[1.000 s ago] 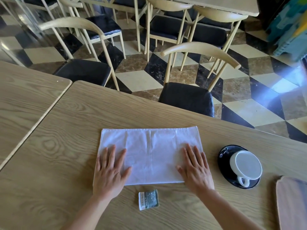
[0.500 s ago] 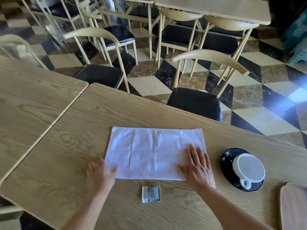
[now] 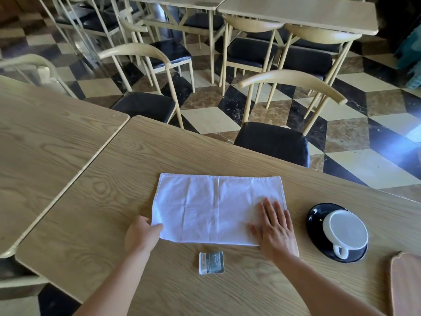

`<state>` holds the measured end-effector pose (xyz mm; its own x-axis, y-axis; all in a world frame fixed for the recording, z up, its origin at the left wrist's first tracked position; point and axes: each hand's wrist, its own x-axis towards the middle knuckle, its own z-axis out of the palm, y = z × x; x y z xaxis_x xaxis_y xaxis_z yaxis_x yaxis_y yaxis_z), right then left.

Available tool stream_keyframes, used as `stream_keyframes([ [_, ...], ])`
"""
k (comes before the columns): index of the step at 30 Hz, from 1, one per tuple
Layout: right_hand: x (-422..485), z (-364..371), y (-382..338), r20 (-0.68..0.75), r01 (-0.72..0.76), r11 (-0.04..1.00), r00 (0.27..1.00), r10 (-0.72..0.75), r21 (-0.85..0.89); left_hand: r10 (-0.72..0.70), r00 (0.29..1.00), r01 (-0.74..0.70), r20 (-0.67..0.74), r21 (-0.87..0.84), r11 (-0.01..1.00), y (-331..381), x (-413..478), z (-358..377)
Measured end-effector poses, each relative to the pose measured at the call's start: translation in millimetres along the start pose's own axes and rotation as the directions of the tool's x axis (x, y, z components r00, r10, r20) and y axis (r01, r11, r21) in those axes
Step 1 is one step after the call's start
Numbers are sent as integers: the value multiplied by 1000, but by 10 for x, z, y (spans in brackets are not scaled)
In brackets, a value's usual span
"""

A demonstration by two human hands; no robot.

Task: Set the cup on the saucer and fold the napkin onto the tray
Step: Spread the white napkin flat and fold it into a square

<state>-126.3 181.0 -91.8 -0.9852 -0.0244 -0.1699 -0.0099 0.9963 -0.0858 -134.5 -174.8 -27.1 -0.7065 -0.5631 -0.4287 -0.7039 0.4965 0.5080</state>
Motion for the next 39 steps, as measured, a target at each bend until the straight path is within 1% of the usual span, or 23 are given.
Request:
stream_keyframes([
  [3, 6, -14, -1, 5, -2, 1000, 1000, 1, 22, -25, 1000, 24, -3, -230, 973, 18, -31, -44],
  [6, 6, -45, -1, 19, -8, 999, 1000, 7, 48, -41, 999, 37, -4, -342, 939, 51, -77, -97],
  [9, 14, -94, -26, 22, -19, 997, 1000, 18, 76, 9, 999, -19, -31, -339, 940, 119, -161, -112],
  [14, 102, -268, -98, -39, -57, 991, 997, 62, 118, 137, 985, -161, -102, -290, 944, 442, -471, -20],
  [17, 212, -457, -218, -77, -97, 981, 991, 111, 165, 235, 968, -251, -91, -303, 919, 649, -668, 119],
  [18, 264, -536, -297, -71, -100, 970, 990, 118, 221, 258, 963, -268, -73, -328, 906, 700, -725, 176],
  [19, 324, -641, -400, -31, -112, 932, 991, 130, 344, 282, 958, -284, -58, -341, 896, 739, -777, 228],
  [20, 393, -769, -523, 63, -152, 838, 988, 140, 524, 310, 949, -309, -49, -331, 892, 774, -833, 271],
  [21, 466, -900, -657, 198, -231, 662, 972, 127, 713, 345, 937, -343, -45, -294, 892, 801, -891, 304],
  [22, 538, -1010, -789, 327, -330, 445, 941, 86, 832, 386, 921, -385, -47, -245, 890, 820, -945, 335],
  [23, 611, -1096, -903, 408, -404, 272, 912, 45, 873, 430, 902, -431, -51, -190, 882, 836, -997, 363],
  [24, 682, -1159, -987, 429, -425, 201, 903, 23, 883, 474, 879, -477, -53, -139, 868, 854, -1049, 391],
  [25, 743, -1199, -1047, 418, -416, 205, 908, 34, 886, 509, 859, -511, -51, -94, 854, 878, -1098, 420],
  [26, 790, -1219, -1082, 404, -410, 227, 912, 76, 883, 534, 844, -536, -44, -51, 843, 910, -1146, 448],
  [28, 853, -1210, -1066, 373, -422, 274, 903, 213, 864, 576, 817, -576, -30, 15, 817, 981, -1232, 516],
  [30, 892, -1182, -959, 354, -436, 275, 885, 302, 857, 628, 778, -627, -10, 60, 777, 1056, -1316, 577],
  [32, 893, -1174, -830, 323, -416, 301, 893, 313, 858, 667, 744, -667, 24, 58, 742, 1102, -1389, 625],
  [35, 873, -1167, -582, 203, -321, 436, 933, 296, 841, 720, 690, -724, 72, 64, 687, 1174, -1503, 732],
  [37, 848, -1164, -407, 124, -268, 504, 946, 301, 821, 740, 667, -745, 89, 65, 664, 1231, -1597, 820],
  [39, 823, -1144, -230, 82, -252, 552, 946, 314, 795, 754, 650, -760, 90, 60, 648, 1285, -1689, 921],
])
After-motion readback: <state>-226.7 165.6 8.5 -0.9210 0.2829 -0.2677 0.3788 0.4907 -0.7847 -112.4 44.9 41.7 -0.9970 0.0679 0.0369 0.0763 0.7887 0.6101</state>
